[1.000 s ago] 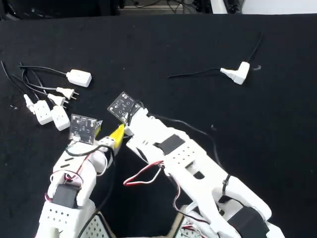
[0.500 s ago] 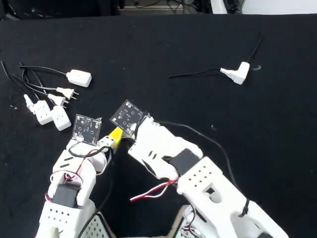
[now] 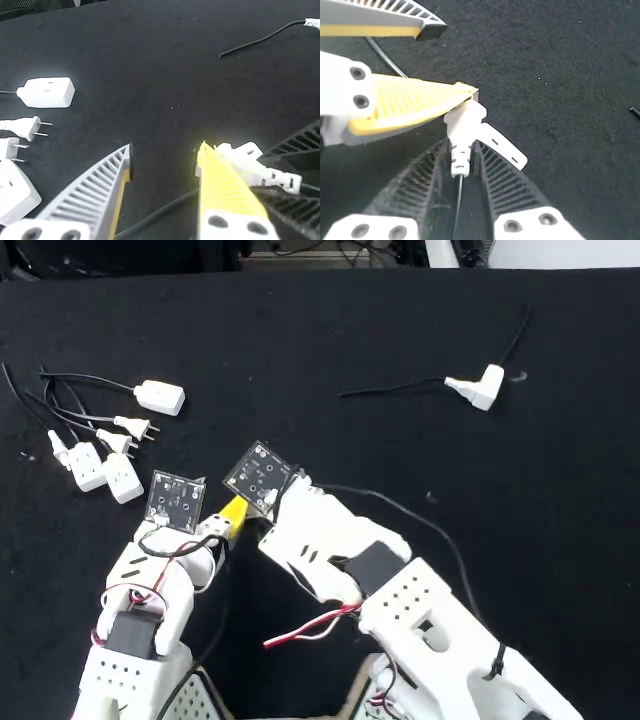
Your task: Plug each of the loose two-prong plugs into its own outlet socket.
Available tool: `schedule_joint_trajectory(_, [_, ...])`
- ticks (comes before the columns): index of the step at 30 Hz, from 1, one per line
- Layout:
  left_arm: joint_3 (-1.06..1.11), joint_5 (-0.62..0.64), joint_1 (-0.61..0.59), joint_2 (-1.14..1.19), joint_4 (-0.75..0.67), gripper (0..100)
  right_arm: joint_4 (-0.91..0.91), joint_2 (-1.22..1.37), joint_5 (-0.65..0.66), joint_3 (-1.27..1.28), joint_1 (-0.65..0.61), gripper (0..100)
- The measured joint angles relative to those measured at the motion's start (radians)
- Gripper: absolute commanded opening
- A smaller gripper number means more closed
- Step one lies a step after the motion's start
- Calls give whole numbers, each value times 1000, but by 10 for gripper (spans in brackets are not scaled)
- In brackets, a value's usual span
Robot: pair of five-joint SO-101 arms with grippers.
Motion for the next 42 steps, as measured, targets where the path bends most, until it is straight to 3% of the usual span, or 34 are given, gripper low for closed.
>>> schedule_joint_trajectory(42, [0, 2, -2, -2, 8, 220, -106, 0, -316, 2, 21, 11])
